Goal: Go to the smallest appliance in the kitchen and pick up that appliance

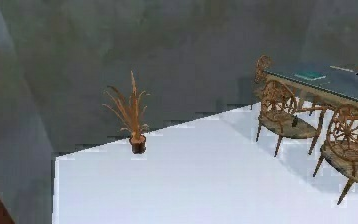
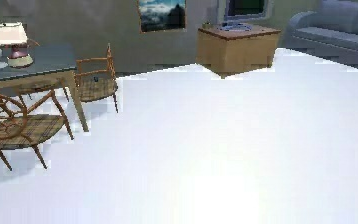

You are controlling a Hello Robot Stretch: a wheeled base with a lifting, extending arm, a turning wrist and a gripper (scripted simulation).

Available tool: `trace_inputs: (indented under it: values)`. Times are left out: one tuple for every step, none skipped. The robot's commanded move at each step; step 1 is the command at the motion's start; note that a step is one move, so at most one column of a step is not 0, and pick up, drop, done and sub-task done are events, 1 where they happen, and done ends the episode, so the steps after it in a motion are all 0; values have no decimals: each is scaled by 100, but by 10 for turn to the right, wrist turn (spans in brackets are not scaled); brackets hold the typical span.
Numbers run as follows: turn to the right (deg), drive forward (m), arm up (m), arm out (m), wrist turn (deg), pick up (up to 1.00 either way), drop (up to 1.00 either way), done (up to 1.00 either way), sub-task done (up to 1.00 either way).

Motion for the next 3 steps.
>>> trace_inputs:
  values:
    - [0, 10, 0, 0, 0, 0, 0, 0, 0]
    - [300, 0, 0, 0, 0, 0, 0, 0, 0]
    - [0, 10, 0, 0, 0, 0, 0, 0, 0]
